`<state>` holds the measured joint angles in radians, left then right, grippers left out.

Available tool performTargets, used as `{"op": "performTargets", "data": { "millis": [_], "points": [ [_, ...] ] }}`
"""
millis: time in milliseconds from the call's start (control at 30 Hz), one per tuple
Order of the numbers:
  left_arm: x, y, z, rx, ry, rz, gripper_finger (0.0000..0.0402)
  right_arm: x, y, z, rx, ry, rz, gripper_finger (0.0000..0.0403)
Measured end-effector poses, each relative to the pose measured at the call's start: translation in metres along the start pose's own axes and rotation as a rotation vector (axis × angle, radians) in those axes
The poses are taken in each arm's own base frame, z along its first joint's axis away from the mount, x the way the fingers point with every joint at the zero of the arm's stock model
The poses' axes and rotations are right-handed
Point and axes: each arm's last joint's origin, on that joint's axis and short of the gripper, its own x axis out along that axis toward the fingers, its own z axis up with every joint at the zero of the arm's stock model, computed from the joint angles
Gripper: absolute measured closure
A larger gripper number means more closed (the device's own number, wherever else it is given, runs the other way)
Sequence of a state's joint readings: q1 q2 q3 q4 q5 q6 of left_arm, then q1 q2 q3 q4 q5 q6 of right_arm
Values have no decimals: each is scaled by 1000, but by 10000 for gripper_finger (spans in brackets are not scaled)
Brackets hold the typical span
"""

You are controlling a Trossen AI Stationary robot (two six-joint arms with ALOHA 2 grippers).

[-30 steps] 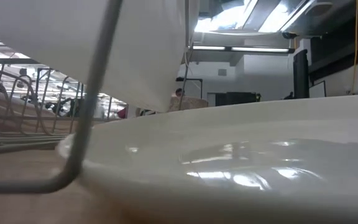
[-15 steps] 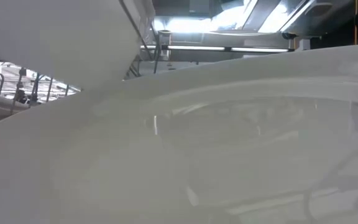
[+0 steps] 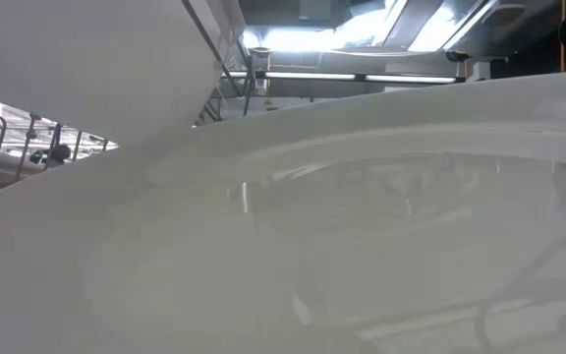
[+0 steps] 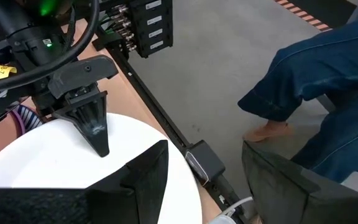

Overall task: Sort dishes
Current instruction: Put the white plate into the dish rack

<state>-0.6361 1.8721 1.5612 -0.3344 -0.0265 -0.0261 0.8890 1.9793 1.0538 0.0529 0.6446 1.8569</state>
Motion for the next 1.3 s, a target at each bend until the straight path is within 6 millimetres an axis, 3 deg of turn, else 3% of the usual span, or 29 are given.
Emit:
{"op": "performTargets", "data": {
  "millis": [267,633,1300],
  "points": [
    [0,0,0,0,-1,0,208,-11,2,6,-43,32,-57,338],
    [0,1,1,-2,-7,3,208,-46,13,28,-157,78,-157,341],
    [-5,31,17,-45,-148,113,208,-89,32,54,-451,161,-219,345]
  ]
}}
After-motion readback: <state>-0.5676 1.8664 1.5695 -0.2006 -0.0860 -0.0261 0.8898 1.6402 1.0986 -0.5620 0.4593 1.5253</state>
